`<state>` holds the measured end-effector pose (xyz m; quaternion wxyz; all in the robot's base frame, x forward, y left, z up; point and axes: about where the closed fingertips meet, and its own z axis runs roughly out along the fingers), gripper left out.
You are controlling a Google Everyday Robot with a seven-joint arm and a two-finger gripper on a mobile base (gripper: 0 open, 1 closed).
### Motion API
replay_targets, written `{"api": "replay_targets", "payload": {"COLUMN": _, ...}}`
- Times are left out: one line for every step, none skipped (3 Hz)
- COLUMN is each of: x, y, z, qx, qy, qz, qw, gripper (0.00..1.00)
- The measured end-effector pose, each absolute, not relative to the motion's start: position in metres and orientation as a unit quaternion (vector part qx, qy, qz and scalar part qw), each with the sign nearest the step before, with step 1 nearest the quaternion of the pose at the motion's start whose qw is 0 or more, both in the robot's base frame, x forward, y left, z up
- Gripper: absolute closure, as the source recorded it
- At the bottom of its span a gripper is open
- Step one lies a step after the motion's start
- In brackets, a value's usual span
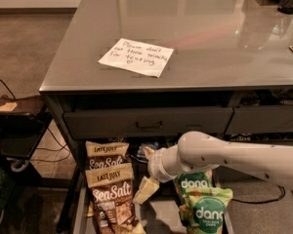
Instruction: Pick brown chip bag from middle drawer and place on counter
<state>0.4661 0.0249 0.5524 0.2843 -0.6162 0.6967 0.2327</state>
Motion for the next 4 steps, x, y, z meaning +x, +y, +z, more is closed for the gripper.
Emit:
{"api": "replay_targets", "payload": {"x": 0.467, "y": 0.061, "z": 0.514, "qx": -0.634, "qy": 0.684, "qz": 0.25, "qw": 0.259, "gripper": 0.0}}
{"api": "replay_targets", "payload": {"x": 0.464, "y": 0.069, "z": 0.512, "qx": -0.64, "qy": 0.679, "qz": 0.254, "qw": 0.255, "gripper": 0.0}}
{"api": "replay_targets", "payload": {"x": 0.464, "y": 0.071, "z": 0.504, "qx": -0.642, "qy": 0.678, "qz": 0.257, "qw": 0.251, "gripper": 0.0}}
{"api": "replay_targets", "payload": {"x": 0.476, "y": 0.063, "z": 0.49, "qx": -0.637, "qy": 0.68, "qz": 0.258, "qw": 0.253, "gripper": 0.0}}
